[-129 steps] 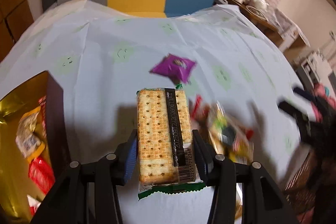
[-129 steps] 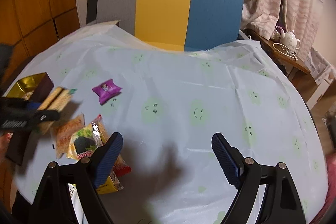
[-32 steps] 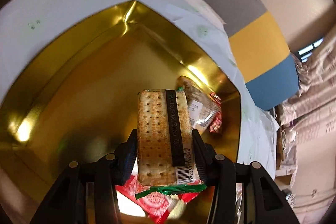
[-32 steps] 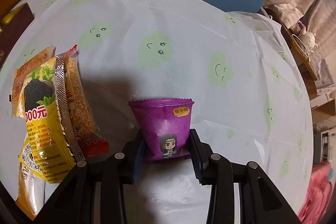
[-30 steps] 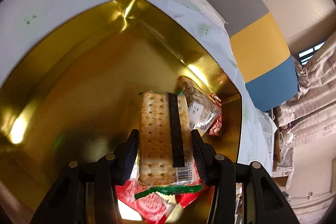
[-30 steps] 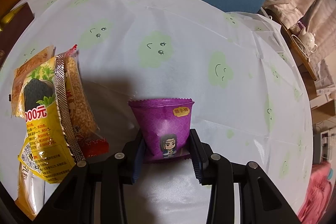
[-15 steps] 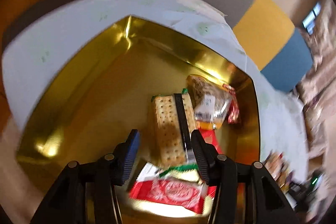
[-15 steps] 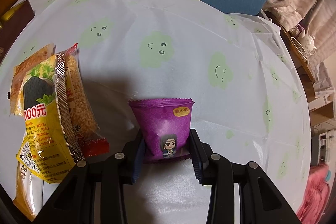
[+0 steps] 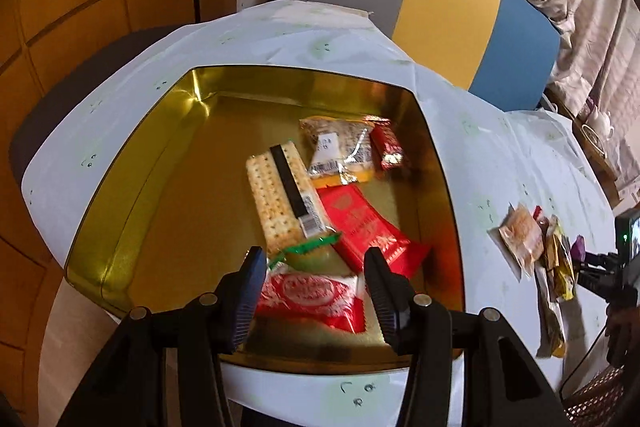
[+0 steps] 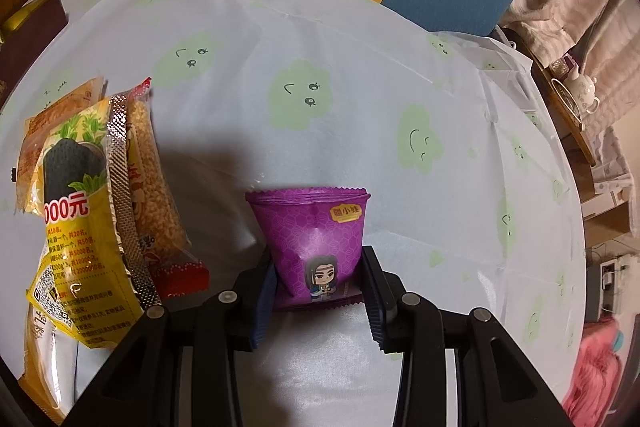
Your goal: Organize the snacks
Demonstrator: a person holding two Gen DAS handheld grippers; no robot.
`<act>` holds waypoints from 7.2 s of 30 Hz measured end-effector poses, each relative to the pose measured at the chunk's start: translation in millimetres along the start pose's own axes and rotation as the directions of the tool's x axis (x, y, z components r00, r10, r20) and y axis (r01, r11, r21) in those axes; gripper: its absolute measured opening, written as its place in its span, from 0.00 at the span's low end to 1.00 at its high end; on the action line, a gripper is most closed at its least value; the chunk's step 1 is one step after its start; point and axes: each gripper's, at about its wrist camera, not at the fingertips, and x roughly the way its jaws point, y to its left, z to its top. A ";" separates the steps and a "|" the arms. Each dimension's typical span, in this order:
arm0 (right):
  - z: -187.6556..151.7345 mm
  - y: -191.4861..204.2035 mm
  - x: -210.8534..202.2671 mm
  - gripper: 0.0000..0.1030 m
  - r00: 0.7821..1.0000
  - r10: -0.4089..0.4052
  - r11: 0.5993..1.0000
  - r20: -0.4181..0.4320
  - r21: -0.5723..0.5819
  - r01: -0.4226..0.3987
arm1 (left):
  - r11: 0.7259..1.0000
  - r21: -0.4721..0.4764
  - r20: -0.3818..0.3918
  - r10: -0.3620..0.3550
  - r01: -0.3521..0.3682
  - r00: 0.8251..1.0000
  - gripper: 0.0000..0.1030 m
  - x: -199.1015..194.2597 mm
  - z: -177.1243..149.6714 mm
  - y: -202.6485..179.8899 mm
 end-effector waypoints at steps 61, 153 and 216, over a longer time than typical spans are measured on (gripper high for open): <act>100.5 258.6 -116.6 0.60 0.797 0.563 0.817 0.218 -0.289 -0.498 | 0.995 -0.103 0.030 0.022 -0.019 0.999 0.50 -3.6 -13.3 61.1; 6.2 -102.6 -61.0 0.83 0.944 0.093 0.882 0.317 0.415 -0.225 | 0.615 0.709 -0.350 -0.119 0.346 0.929 0.76 117.9 13.8 -264.7; 20.3 13.0 -53.4 0.36 0.854 0.502 0.863 0.137 -0.012 -0.506 | 0.824 0.509 -0.092 -0.236 0.249 0.967 0.61 62.2 -54.6 -186.3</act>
